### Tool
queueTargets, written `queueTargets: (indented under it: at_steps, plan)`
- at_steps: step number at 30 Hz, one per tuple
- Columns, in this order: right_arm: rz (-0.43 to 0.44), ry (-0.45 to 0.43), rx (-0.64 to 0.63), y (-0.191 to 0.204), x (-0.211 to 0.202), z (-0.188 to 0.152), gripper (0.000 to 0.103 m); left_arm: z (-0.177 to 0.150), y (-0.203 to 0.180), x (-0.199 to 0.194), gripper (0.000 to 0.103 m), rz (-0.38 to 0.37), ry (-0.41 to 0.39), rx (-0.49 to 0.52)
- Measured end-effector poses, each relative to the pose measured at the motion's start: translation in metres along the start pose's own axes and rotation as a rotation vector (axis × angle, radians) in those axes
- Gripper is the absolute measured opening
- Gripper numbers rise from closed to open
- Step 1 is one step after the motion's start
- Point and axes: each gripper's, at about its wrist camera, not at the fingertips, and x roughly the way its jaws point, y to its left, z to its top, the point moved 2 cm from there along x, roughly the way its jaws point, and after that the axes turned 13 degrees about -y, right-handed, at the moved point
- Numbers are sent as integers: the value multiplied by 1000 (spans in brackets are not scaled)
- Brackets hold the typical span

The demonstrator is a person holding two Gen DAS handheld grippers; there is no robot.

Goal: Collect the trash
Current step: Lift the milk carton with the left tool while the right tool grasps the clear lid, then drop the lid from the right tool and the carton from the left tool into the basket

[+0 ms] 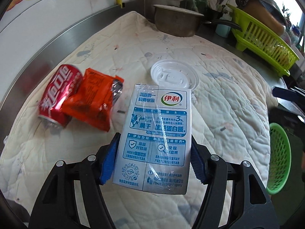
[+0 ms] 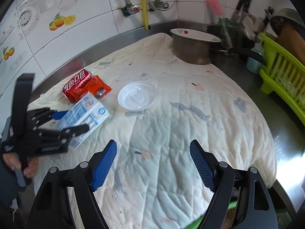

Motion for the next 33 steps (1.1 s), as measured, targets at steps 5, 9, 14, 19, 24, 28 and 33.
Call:
queueTargets:
  at_steps: [5, 9, 14, 19, 24, 28, 33]
  plan:
    - [14, 25, 45, 0, 45, 19, 57, -6, 15, -23, 66, 1, -28, -23]
    - [7, 44, 82, 0, 81, 32, 49, -11, 22, -36, 65, 1, -42, -28]
    - [-21, 78, 126, -5, 125, 40, 39, -15, 33, -46, 65, 5, -51, -37]
    - [-31, 102, 152, -9, 152, 39, 30, -19, 41, -50, 65, 10, -48, -49]
    - [-43, 100, 170, -10, 158, 34, 10, -21, 48, -53, 65, 23, -50, -70]
    - [-39, 71, 165, -11, 140, 33, 6, -20, 47, -55, 65, 23, -55, -78]
    - [-36, 12, 136, -13, 89, 26, 5, -16, 34, -62, 65, 3, -74, -78]
